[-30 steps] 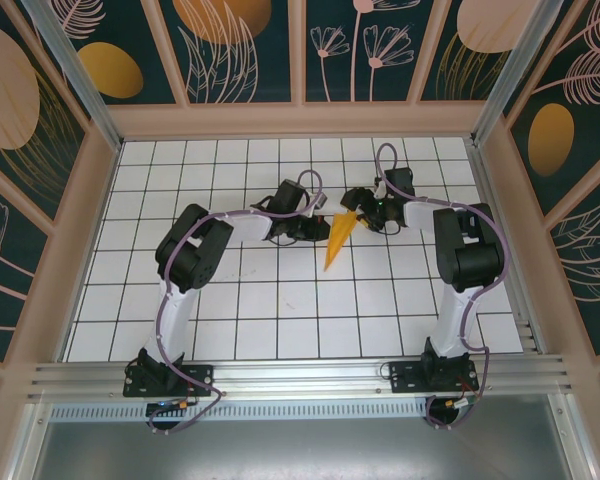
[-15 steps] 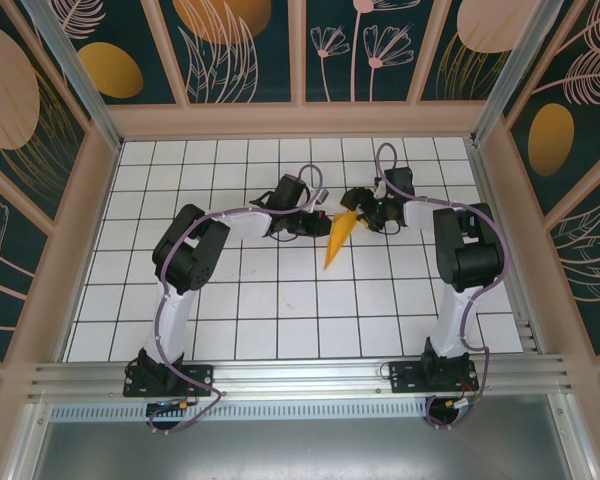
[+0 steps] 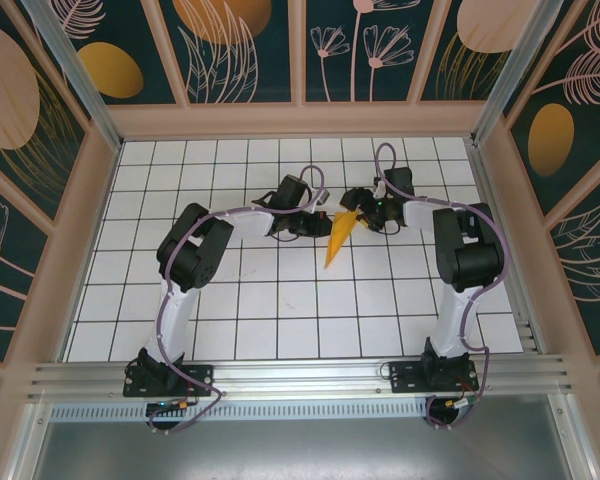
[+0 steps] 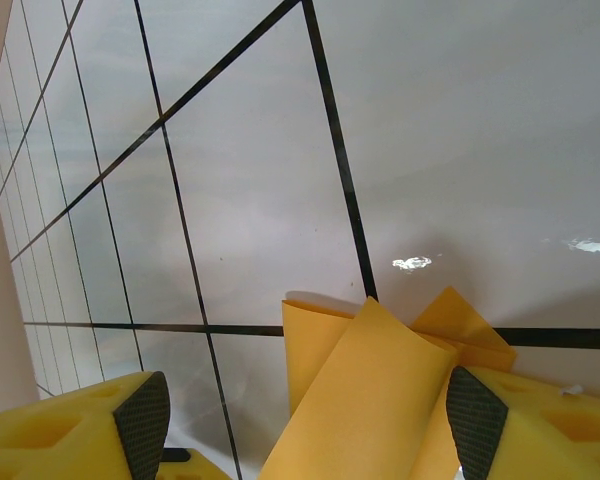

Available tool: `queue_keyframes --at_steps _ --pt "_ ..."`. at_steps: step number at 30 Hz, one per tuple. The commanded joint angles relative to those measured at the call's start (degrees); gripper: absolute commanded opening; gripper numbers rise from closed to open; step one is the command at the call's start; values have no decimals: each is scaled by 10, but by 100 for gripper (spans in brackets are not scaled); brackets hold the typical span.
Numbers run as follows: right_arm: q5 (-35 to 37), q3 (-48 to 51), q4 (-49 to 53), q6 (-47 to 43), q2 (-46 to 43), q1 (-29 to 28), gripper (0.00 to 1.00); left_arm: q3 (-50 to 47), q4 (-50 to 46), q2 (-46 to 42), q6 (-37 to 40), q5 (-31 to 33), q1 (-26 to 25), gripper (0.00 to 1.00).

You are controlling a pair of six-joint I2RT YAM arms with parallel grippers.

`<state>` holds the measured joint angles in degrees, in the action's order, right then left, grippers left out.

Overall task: Fold a paper plane with a square sheet of paper (fold left side to right side)
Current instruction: Fold the wing for the fifth time at the center of the table.

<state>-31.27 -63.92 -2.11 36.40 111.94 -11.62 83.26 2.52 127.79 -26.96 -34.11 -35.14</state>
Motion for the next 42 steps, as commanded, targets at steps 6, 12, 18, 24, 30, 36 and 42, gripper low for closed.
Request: queue_keyframes --at_steps 6,12,18,24,30,36,42 --pt "7 -6 41 -9 35 -12 77 24 -15 22 19 -6 2 0" --pt "5 -8 43 -11 37 -12 77 34 -21 33 23 -9 2 0" --pt "3 -9 43 -11 37 -12 77 39 -28 41 26 -4 2 0" --pt "9 -10 45 -16 21 -7 77 34 -33 48 28 4 2 0" --pt "7 -10 48 -20 -20 10 77 25 -32 56 29 10 2 0" --pt "6 -9 63 -25 -62 21 77 22 -34 59 30 15 2 0" --pt "-21 2 43 -6 -73 8 70 23 -37 58 32 19 2 0"
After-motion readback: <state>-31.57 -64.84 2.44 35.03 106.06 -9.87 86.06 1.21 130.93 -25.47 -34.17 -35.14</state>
